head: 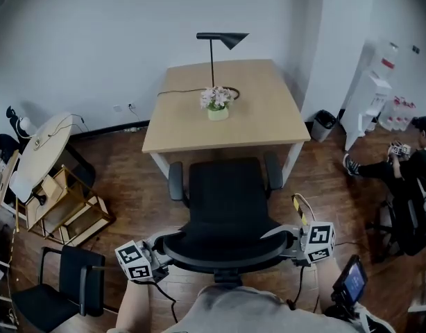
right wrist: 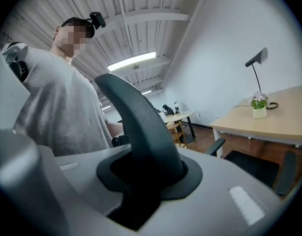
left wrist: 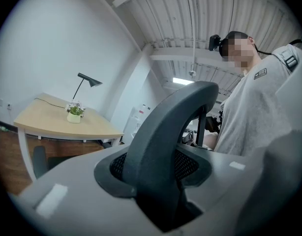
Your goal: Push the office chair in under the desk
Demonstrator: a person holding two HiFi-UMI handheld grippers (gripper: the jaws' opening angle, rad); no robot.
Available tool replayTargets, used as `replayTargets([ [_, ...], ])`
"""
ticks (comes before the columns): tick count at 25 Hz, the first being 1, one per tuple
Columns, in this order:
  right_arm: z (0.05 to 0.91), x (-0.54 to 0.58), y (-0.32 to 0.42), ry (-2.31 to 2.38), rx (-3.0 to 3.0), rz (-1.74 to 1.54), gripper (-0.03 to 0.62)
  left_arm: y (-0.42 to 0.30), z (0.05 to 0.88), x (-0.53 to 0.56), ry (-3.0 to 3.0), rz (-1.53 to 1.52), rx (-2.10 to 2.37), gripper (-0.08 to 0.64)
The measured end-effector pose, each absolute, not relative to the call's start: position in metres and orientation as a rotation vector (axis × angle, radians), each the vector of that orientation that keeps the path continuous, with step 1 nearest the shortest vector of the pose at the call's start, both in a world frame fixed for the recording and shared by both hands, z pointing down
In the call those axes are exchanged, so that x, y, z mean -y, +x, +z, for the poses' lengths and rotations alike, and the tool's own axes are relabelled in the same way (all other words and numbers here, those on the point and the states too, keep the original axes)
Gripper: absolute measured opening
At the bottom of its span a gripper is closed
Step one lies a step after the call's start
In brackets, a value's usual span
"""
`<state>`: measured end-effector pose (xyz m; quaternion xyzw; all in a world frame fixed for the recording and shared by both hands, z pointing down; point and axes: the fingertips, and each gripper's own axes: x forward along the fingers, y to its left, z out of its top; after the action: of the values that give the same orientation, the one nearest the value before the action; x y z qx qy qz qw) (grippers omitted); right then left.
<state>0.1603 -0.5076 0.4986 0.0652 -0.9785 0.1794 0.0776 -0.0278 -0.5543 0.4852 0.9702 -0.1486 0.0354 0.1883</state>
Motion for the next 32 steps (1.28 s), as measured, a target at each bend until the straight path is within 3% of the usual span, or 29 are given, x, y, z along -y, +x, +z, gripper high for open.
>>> replayTargets([
  [32, 0.491, 0.757, 0.180, 0.258, 2.959, 0.483, 0.123, -0.005, 0.478, 0.814, 2.757, 0.077, 0.372, 0.186],
])
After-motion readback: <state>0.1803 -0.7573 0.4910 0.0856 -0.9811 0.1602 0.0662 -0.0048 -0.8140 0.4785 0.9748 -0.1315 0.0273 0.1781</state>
